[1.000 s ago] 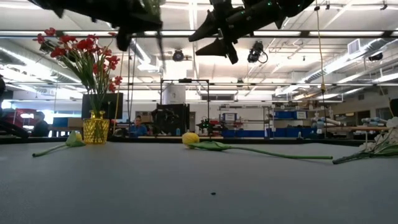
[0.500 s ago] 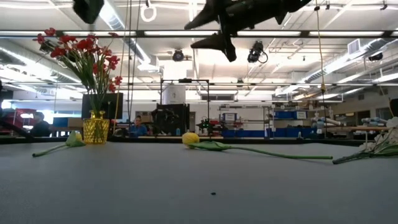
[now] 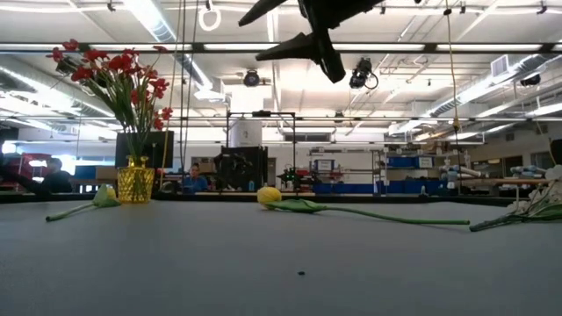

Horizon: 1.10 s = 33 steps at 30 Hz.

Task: Sort flowers into vase by color
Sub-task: Put the top white flowers into the transparent vase

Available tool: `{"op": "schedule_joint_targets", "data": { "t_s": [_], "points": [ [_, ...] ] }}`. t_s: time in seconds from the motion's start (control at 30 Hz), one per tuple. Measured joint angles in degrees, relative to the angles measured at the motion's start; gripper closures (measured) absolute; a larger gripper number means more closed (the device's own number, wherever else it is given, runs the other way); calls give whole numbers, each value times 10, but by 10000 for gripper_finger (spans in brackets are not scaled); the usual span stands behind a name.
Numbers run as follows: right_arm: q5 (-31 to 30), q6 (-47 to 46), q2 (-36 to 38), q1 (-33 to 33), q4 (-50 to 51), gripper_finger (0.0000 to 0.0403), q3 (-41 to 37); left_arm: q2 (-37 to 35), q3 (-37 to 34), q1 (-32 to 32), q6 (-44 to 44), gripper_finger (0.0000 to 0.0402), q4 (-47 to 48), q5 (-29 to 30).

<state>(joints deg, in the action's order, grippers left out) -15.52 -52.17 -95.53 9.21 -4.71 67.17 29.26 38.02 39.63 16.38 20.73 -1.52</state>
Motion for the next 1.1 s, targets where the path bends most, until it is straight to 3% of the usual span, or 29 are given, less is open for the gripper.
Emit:
{"op": "schedule_joint_targets", "data": {
  "t_s": [0.17,0.43,0.57,0.77,1.1],
  "points": [
    [-86,-110,-31,40,-29,192,0,-32,0,56,5,387,1,-56],
    [-122,-255,-86,90,-48,196,0,-72,17,110,-53,385,12,-62],
    [-154,-312,-109,118,-54,196,0,-77,54,122,-70,385,64,-63],
    [-180,-353,-123,139,-64,196,0,-73,66,144,-78,386,114,-63],
    [-180,-354,-121,140,-68,196,0,-39,66,190,-98,387,78,-82]
  ]
}}
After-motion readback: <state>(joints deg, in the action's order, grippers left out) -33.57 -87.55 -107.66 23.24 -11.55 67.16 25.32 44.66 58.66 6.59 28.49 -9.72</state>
